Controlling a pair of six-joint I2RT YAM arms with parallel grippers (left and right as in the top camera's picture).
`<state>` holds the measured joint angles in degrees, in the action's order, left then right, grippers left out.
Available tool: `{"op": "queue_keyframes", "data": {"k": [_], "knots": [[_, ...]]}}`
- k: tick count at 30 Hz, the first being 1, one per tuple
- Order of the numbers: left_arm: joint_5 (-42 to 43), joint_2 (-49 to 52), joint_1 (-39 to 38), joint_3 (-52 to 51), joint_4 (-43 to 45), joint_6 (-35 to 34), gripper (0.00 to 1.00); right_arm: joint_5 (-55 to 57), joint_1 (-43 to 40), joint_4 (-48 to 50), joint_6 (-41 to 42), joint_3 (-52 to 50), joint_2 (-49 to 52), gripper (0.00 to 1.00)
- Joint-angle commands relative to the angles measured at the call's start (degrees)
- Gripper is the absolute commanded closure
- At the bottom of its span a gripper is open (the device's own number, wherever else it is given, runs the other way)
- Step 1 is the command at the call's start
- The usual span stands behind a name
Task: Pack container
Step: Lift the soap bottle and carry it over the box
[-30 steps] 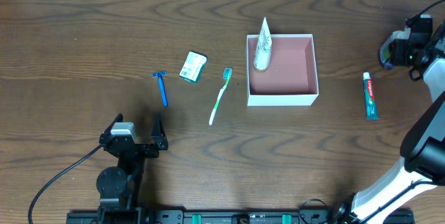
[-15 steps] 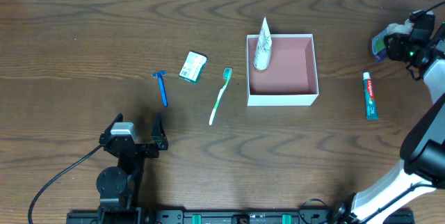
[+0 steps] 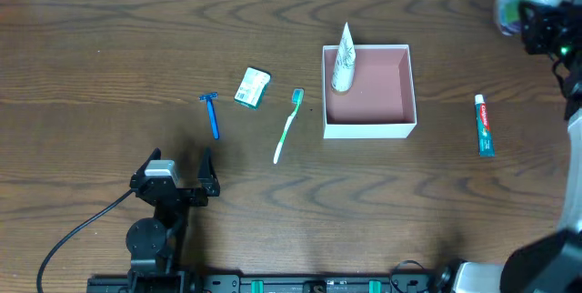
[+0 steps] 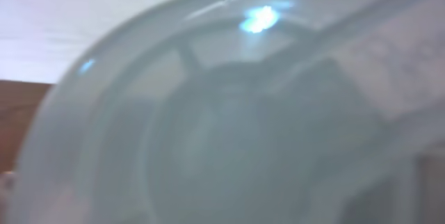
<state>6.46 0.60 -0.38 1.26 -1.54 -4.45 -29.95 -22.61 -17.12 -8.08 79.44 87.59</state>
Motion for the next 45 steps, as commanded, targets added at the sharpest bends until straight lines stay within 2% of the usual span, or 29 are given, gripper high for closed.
{"op": "queue_keyframes", "data": {"k": [1,9,17,23,45], "knots": [[0.39,-0.26,0.33,-1.03,-1.86,0.33,0.02,-2.40,4.33,-1.62,0.76,1.14,-3.21,0.63],[0.39,-0.26,0.33,-1.03,-1.86,0.33,0.02,-1.25,13.73,-9.09,0.76,1.11,-4.00,0.65],[0.39,-0.26,0.33,-1.03,-1.88,0.33,0.02,11.82,26.01,-14.10,0.66,1.11,-3.96,0.64],[0.39,-0.26,0.33,-1.03,-1.86,0.33,0.02,18.82,32.13,-15.76,0.52,1.11,-2.51,0.64],[0.39,-0.26,0.33,-1.03,-1.86,0.33,0.02,20.74,34.10,-15.32,0.81,1.11,12.02,0.62]]}}
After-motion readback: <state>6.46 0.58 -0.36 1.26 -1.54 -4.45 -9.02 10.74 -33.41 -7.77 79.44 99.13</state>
